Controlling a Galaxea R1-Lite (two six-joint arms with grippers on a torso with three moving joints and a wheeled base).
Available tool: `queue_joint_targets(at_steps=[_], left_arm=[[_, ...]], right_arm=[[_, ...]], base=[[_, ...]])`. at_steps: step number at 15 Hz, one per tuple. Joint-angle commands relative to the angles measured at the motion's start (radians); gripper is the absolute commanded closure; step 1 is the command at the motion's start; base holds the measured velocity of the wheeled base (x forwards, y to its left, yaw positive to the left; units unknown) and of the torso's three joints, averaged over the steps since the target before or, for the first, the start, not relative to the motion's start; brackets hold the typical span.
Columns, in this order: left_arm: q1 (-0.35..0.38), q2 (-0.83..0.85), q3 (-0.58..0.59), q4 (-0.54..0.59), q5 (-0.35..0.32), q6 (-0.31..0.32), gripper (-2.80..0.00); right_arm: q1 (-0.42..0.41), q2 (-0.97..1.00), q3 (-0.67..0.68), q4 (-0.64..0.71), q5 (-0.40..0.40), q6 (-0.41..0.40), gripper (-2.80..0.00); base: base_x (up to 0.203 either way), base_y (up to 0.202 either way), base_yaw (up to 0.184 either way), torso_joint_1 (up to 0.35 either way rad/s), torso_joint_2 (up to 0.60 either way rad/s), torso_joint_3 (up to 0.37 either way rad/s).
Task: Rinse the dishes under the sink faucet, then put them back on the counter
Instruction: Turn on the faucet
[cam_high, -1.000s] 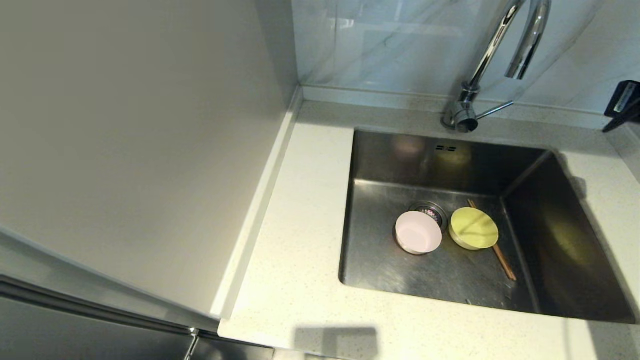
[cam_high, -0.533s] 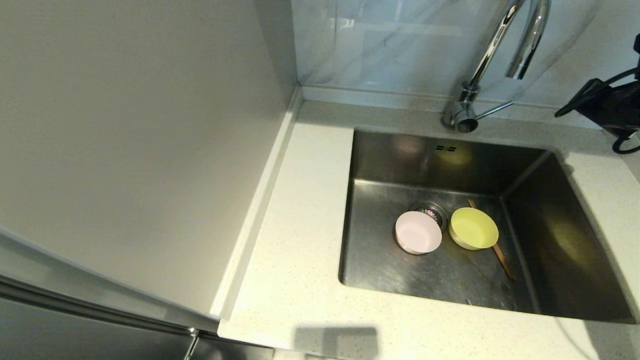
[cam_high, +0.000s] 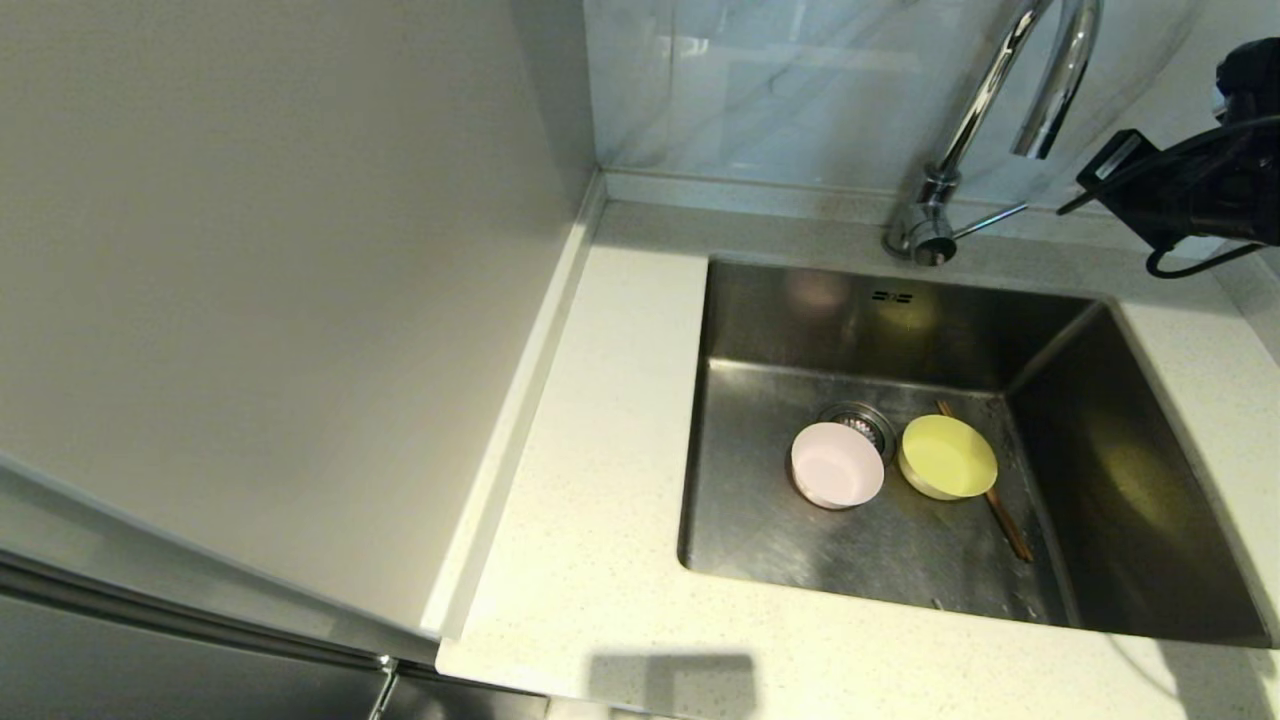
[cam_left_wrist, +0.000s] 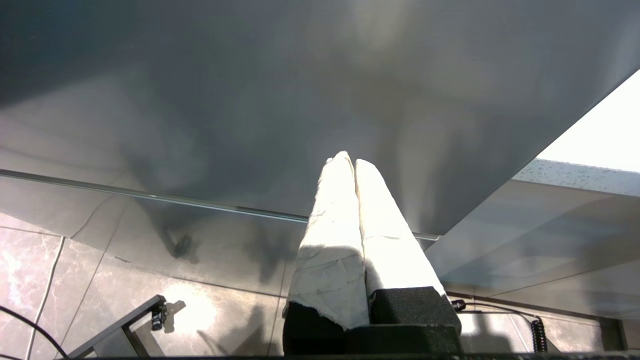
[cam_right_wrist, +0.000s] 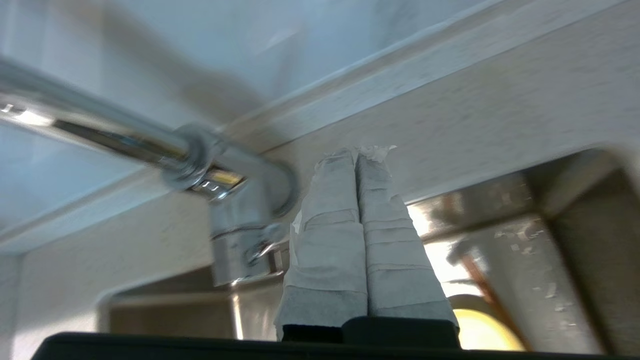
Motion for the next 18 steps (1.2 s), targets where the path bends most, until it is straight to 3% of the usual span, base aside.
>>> queue_joint_targets(at_steps=[1, 7, 18], left_arm=[[0.000, -0.003, 0.000, 0.000, 0.000, -0.001, 0.00], [0.000, -0.003, 0.000, 0.000, 0.000, -0.001, 0.00], [0.000, -0.003, 0.000, 0.000, 0.000, -0.001, 0.00]], right_arm=[[0.019, 0.006, -0.006, -0.001, 0.012, 0.003, 0.00], [0.079, 0.031, -0.053, -0.050, 0.055, 0.002, 0.00], [0.075, 0.079, -0.056, -0.061, 0.051, -0.019, 0.00]], base=[[0.000, 0.000, 0.000, 0.000, 0.00, 0.000], [0.000, 0.000, 0.000, 0.000, 0.00, 0.000], [0.000, 0.000, 0.000, 0.000, 0.00, 0.000]])
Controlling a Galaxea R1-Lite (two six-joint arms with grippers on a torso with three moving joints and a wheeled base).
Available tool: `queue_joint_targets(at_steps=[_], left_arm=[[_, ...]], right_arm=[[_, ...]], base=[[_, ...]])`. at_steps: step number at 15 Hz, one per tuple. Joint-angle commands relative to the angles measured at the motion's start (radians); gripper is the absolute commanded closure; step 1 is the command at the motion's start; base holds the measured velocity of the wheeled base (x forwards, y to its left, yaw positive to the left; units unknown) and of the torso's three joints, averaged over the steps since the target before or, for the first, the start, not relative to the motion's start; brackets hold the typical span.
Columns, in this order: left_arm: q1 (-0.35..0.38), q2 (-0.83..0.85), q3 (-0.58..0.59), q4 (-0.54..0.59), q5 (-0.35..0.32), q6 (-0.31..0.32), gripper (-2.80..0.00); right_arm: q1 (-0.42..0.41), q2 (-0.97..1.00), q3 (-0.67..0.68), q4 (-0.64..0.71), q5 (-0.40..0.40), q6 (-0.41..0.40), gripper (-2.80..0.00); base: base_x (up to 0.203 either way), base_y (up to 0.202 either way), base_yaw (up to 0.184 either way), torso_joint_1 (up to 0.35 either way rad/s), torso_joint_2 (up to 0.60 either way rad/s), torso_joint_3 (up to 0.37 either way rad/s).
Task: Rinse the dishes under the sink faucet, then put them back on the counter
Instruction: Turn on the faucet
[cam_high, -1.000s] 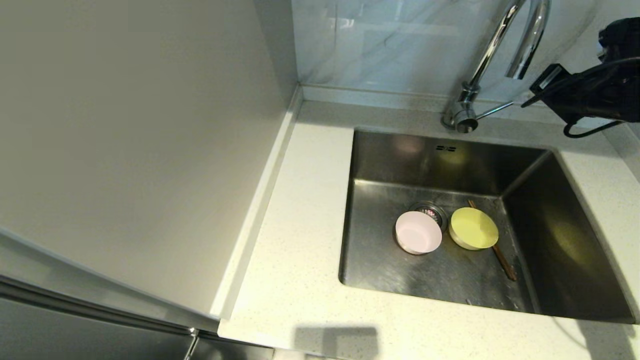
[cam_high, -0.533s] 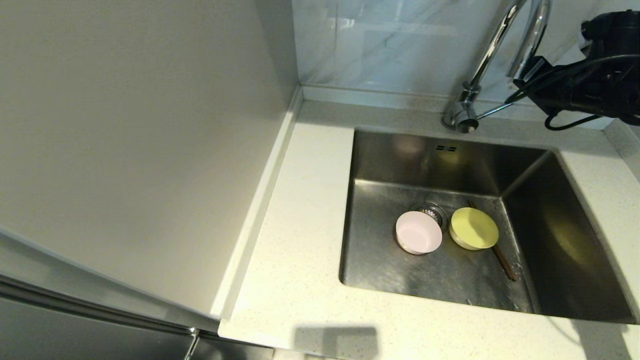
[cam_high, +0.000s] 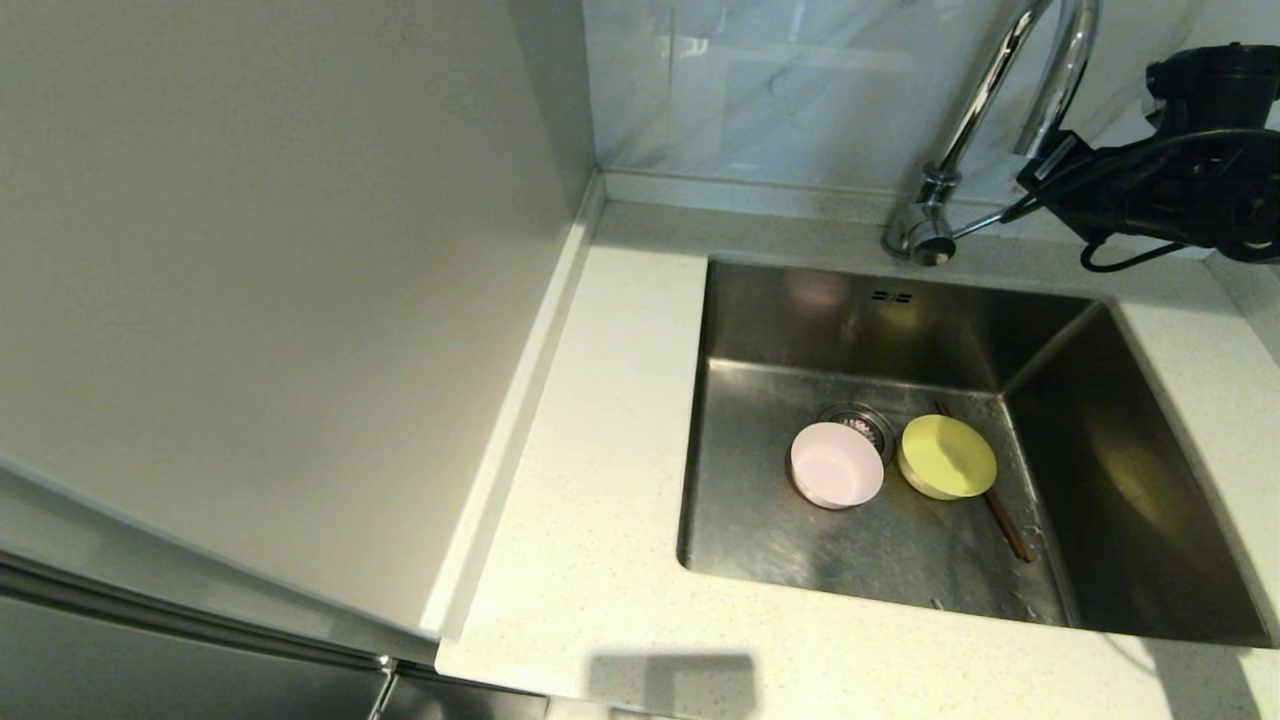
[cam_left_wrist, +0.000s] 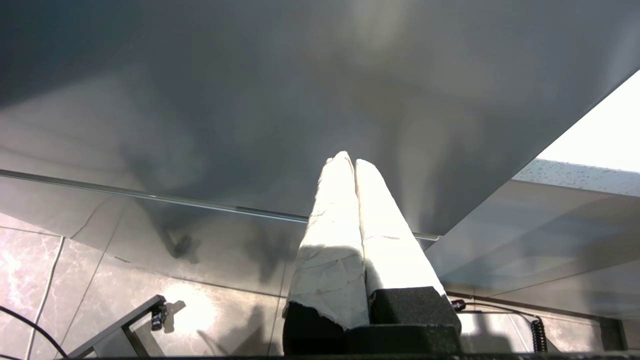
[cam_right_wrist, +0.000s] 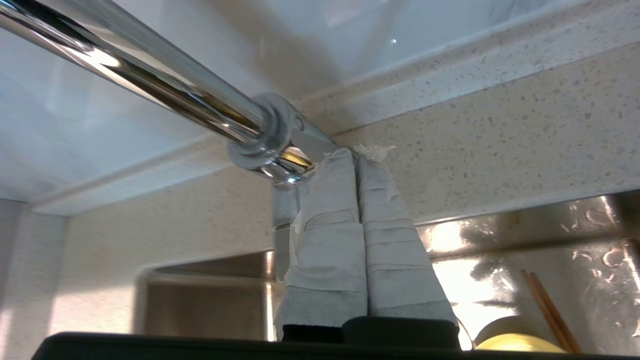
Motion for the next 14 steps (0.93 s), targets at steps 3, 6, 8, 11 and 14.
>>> queue_joint_targets(at_steps=[3, 6, 8, 11, 14], left_arm=[[0.000, -0.003, 0.000, 0.000, 0.000, 0.000, 0.00], [0.000, -0.003, 0.000, 0.000, 0.000, 0.000, 0.00], [0.000, -0.003, 0.000, 0.000, 0.000, 0.000, 0.00], [0.000, -0.003, 0.000, 0.000, 0.000, 0.000, 0.00], [0.000, -0.003, 0.000, 0.000, 0.000, 0.000, 0.00]], right_arm=[[-0.003, 0.021, 0.000, 0.000, -0.001, -0.019, 0.00], [-0.017, 0.020, 0.002, 0.008, 0.002, -0.044, 0.00], [-0.026, 0.017, 0.005, 0.013, 0.004, -0.066, 0.00], [-0.047, 0.012, 0.008, 0.033, 0.024, -0.106, 0.00], [-0.060, -0.004, 0.010, 0.051, 0.054, -0.108, 0.00]], base=[[0.000, 0.000, 0.000, 0.000, 0.00, 0.000], [0.000, 0.000, 0.000, 0.000, 0.00, 0.000], [0.000, 0.000, 0.000, 0.000, 0.00, 0.000], [0.000, 0.000, 0.000, 0.000, 0.00, 0.000], [0.000, 0.000, 0.000, 0.000, 0.00, 0.000]])
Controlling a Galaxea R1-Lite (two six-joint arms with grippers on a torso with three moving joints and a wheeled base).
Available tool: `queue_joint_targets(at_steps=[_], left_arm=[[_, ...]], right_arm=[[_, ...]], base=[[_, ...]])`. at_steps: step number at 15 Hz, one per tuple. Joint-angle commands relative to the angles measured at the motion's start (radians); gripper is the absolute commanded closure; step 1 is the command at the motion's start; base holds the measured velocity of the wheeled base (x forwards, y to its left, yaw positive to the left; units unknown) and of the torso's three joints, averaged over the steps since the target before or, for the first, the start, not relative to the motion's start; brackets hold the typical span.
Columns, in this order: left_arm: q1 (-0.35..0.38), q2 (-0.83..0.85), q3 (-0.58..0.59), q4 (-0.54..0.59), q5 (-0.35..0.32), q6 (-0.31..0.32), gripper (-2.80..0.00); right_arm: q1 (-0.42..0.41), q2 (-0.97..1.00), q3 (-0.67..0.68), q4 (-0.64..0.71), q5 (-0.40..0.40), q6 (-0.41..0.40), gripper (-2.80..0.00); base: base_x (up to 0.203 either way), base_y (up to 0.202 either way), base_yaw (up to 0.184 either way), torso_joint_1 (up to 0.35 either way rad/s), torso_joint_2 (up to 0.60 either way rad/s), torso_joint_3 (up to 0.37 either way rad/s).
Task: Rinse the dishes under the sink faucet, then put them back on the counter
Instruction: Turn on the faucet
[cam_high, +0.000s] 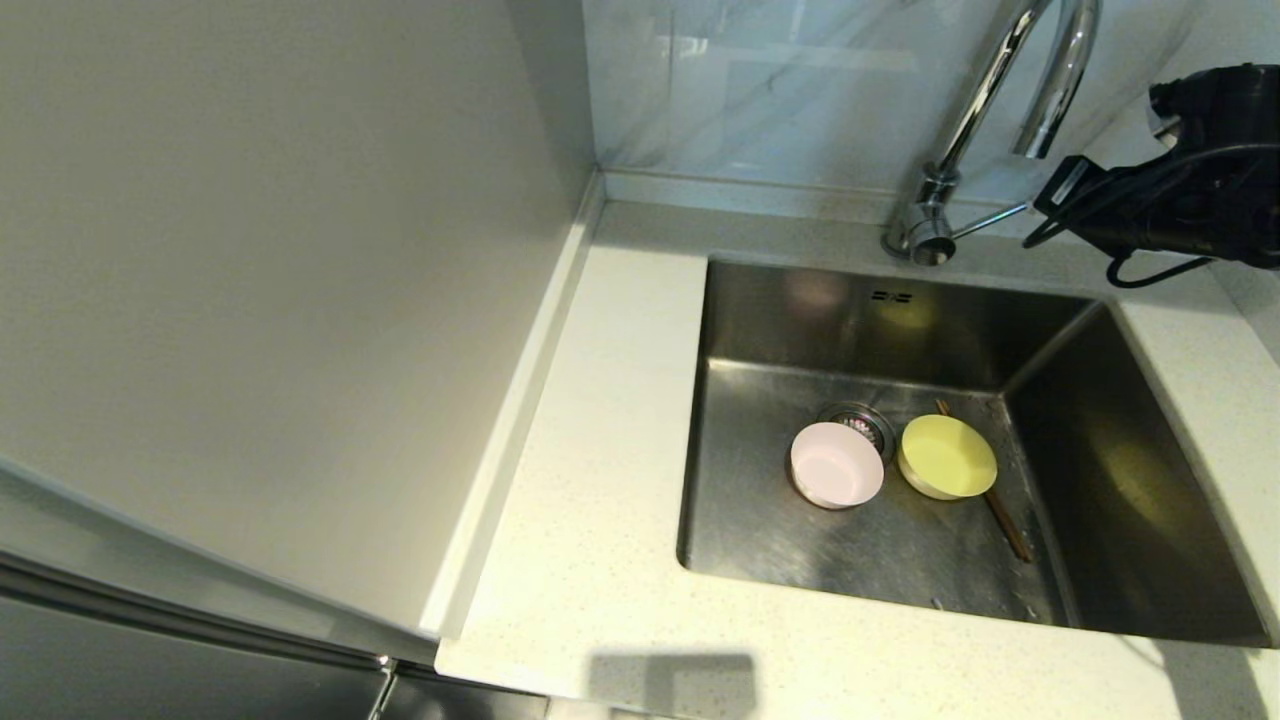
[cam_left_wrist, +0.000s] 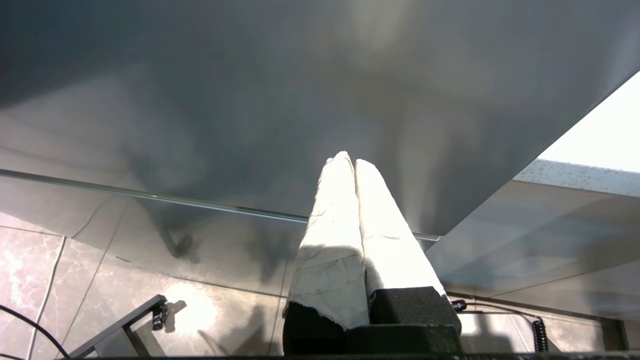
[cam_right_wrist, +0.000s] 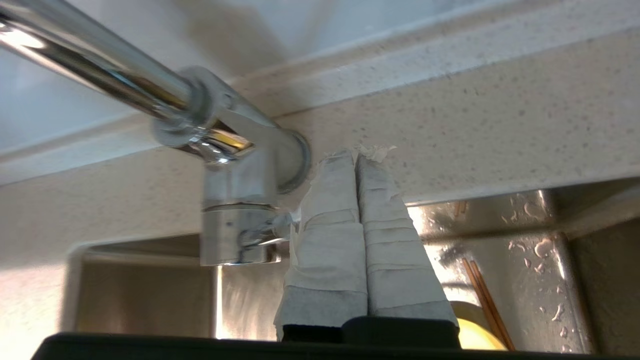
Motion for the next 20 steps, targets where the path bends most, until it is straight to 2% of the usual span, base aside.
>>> queue_joint_targets(at_steps=[1, 20], left_arm=[[0.000, -0.003, 0.000, -0.001, 0.001, 0.000, 0.00], [0.000, -0.003, 0.000, -0.001, 0.001, 0.000, 0.00]], right_arm=[[-0.004, -0.012, 0.002, 0.000, 0.005, 0.003, 0.00], [0.035, 0.026, -0.008, -0.101, 0.011, 0.001, 0.00]], base=[[0.000, 0.000, 0.000, 0.000, 0.00, 0.000], [0.000, 0.000, 0.000, 0.000, 0.00, 0.000]])
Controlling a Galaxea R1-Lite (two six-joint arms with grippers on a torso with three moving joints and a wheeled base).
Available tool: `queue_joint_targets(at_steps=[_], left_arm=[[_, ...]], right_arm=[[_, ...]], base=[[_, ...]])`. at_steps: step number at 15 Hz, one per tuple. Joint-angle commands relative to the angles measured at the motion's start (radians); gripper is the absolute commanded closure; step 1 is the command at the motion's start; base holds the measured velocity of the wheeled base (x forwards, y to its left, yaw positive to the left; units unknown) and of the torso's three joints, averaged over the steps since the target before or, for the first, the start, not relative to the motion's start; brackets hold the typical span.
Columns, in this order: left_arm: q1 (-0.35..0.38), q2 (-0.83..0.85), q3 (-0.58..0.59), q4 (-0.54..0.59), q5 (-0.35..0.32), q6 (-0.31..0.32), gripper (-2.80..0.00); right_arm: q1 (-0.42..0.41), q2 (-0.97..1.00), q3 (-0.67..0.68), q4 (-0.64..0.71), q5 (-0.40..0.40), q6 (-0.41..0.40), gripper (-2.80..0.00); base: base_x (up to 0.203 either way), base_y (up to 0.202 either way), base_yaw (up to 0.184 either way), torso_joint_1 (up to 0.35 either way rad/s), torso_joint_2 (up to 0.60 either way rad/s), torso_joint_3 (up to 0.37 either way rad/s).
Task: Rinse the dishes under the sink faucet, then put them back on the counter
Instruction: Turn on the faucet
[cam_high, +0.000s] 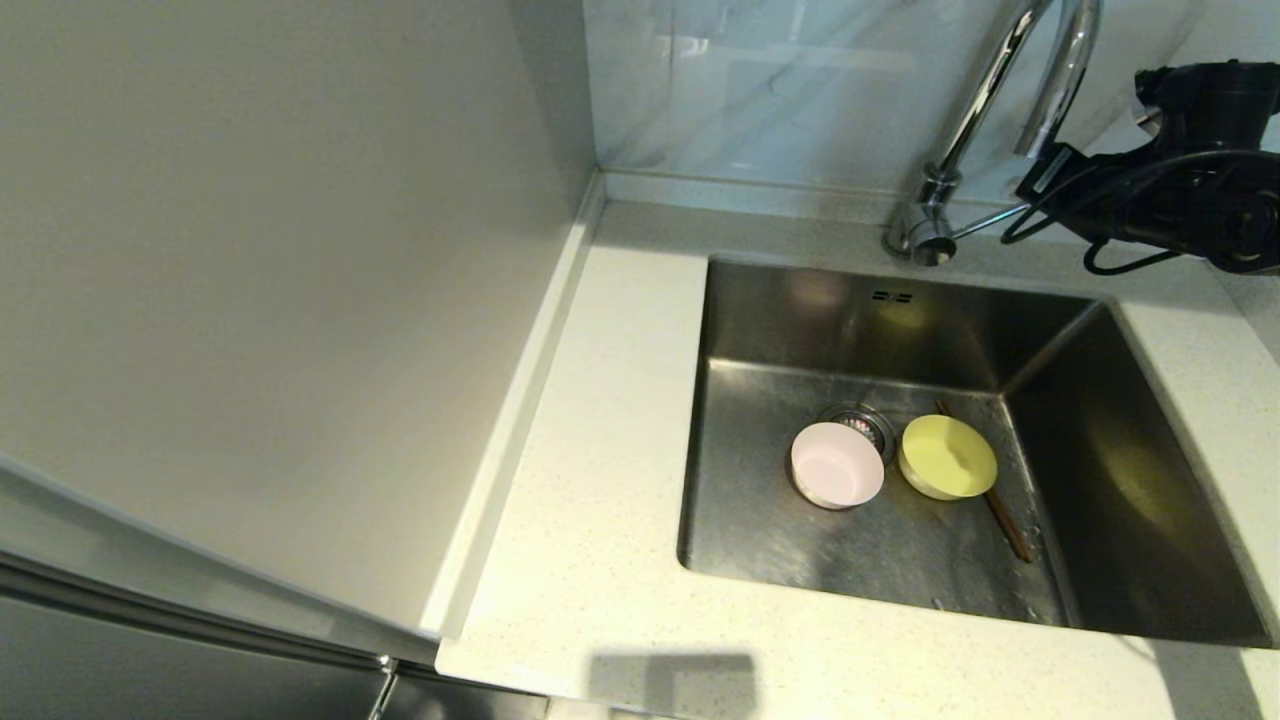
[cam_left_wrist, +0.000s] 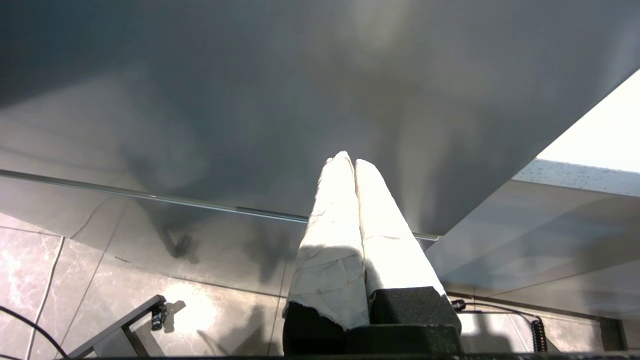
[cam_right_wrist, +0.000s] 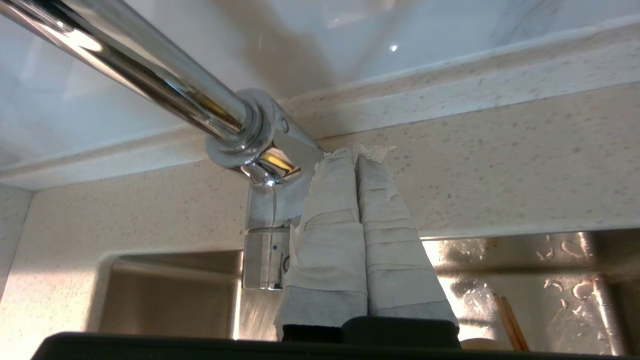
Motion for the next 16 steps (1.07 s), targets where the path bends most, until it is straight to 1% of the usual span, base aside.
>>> queue_joint_targets(at_steps=[1, 8, 11, 14, 16], left_arm=[[0.000, -0.003, 0.000, 0.000, 0.001, 0.000, 0.00], [0.000, -0.003, 0.000, 0.000, 0.001, 0.000, 0.00], [0.000, -0.003, 0.000, 0.000, 0.001, 0.000, 0.00], [0.000, -0.003, 0.000, 0.000, 0.001, 0.000, 0.00], [0.000, -0.003, 0.000, 0.000, 0.001, 0.000, 0.00]], right_arm=[[0.003, 0.004, 0.000, 0.000, 0.017, 0.002, 0.00], [0.003, -0.011, 0.001, 0.014, 0.034, 0.000, 0.00], [0.002, -0.023, 0.005, 0.040, 0.037, -0.012, 0.00], [0.002, -0.038, 0.009, 0.073, 0.051, -0.023, 0.00], [-0.002, -0.054, 0.023, 0.097, 0.083, -0.031, 0.00]], base=[[0.000, 0.000, 0.000, 0.000, 0.00, 0.000], [0.000, 0.000, 0.000, 0.000, 0.00, 0.000], [0.000, 0.000, 0.000, 0.000, 0.00, 0.000], [0.000, 0.000, 0.000, 0.000, 0.00, 0.000], [0.000, 0.000, 0.000, 0.000, 0.00, 0.000]])
